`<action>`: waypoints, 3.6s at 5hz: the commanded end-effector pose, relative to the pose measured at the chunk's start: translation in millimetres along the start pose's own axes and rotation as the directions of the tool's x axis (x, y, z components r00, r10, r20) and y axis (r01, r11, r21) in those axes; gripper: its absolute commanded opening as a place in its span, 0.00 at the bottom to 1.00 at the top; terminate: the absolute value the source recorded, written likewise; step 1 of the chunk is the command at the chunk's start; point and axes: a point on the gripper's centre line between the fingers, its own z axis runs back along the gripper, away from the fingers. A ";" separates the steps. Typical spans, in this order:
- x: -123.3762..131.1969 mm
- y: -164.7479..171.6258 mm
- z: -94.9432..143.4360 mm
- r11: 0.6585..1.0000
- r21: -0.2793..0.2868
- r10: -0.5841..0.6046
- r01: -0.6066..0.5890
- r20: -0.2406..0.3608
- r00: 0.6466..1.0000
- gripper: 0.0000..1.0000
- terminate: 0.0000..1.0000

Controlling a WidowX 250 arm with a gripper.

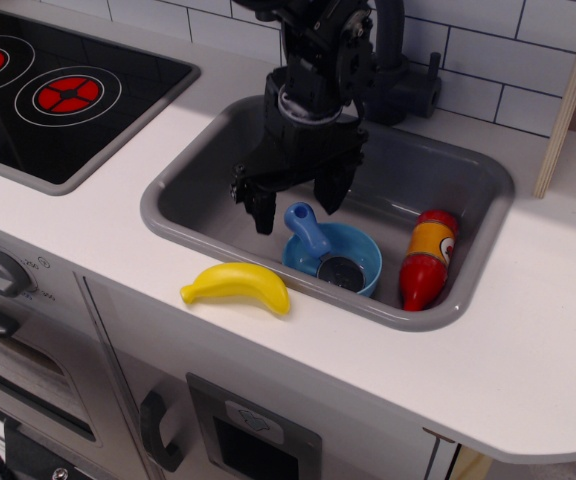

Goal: Take spoon out of bowl sink

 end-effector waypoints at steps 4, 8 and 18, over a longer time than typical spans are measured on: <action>-2.7 -5.0 21.2 0.997 -0.062 0.032 -0.036 -0.064 0.997 0.00 0.00; 75.6 -12.6 61.7 0.973 -0.112 0.203 -0.202 -0.002 0.979 0.00 0.00; 70.6 -15.3 32.0 0.990 -0.063 0.132 -0.126 0.083 0.988 1.00 0.00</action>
